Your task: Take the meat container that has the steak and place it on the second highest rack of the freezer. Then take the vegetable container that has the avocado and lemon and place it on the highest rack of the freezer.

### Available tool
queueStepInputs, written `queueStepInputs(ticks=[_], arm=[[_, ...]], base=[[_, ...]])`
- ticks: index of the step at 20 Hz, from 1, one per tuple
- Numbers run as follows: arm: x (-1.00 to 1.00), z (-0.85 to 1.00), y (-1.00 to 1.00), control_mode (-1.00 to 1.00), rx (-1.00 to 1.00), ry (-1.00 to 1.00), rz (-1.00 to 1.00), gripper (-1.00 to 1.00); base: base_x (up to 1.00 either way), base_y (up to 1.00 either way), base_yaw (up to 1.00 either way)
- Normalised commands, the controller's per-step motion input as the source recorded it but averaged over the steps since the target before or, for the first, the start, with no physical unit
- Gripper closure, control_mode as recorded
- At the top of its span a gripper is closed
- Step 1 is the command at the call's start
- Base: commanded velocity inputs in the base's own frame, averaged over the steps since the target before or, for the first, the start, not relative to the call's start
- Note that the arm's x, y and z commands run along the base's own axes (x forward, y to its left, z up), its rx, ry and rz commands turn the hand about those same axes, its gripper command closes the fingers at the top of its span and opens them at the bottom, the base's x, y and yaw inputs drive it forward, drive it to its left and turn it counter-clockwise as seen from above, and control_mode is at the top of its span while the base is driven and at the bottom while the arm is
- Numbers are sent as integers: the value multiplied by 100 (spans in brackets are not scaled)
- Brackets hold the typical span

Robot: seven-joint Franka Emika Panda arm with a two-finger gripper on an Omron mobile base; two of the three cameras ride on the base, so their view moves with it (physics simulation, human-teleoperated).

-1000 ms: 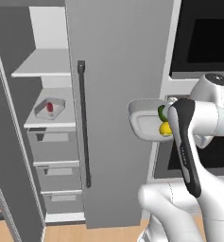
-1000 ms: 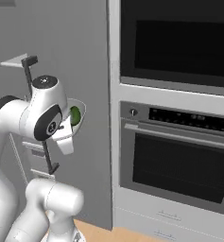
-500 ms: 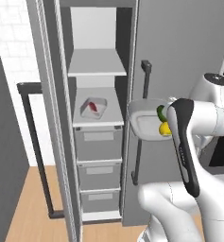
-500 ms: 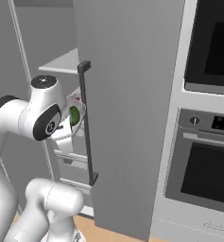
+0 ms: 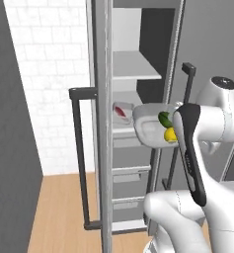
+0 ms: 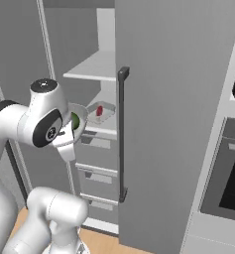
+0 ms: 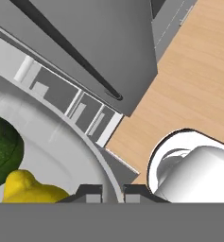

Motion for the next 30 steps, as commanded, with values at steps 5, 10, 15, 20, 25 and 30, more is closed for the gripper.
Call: queueStepInputs(ticks=[5,10,15,20,25,30], arm=[[0,0,0,100,0,0,0,100],[0,0,0,100,0,0,0,100],[0,0,0,100,0,0,0,100],[0,0,0,100,0,0,0,100],[0,0,0,100,0,0,0,100],[0,0,0,100,0,0,0,100]], base=[[30,-24,-16],[54,-19,-8],[54,-17,0],[-10,-17,9],[-26,-48,10],[-18,-35,0]])
